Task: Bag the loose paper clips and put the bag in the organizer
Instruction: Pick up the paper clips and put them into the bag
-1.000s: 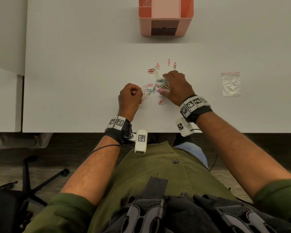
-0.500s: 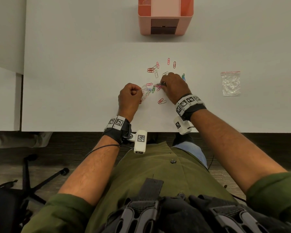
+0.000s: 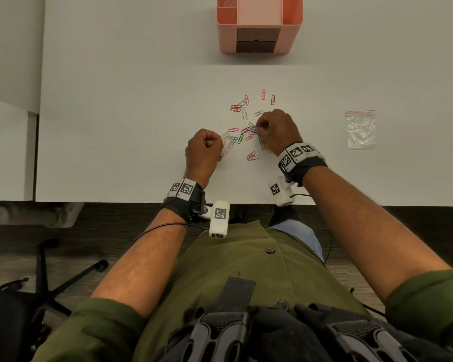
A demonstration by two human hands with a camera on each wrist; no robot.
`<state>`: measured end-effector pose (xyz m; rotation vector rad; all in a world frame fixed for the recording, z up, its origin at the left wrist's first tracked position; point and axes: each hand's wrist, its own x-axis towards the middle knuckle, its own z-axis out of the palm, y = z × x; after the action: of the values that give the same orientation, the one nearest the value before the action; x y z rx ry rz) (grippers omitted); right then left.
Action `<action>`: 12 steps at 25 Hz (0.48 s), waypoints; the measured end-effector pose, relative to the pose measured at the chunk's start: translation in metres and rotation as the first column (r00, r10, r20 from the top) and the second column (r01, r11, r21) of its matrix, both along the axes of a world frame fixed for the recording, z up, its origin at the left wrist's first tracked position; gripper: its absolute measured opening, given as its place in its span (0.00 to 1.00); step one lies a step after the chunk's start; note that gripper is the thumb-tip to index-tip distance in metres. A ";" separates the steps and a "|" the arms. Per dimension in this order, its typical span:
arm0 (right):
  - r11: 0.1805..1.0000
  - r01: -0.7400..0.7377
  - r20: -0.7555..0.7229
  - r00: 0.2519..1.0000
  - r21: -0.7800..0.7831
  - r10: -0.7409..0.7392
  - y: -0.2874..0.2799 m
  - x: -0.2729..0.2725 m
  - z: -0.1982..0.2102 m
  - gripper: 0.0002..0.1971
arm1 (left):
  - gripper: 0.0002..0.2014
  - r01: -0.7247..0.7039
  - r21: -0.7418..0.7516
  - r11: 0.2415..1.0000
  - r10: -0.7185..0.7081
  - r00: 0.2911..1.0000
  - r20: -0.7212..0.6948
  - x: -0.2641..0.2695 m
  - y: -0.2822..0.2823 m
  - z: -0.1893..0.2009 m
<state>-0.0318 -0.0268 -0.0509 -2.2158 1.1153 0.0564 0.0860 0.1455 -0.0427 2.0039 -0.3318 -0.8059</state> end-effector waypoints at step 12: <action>0.982 -0.048 0.229 0.973 0.181 0.006 0.034 0.014 0.033 0.04 | 0.02 0.002 0.014 1.000 -0.002 1.000 -0.006 0.001 -0.007 0.000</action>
<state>-0.0177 0.0068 -0.0180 -2.0138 0.9151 -0.0784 0.0869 0.1389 -0.0430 2.0141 -0.3260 -0.8174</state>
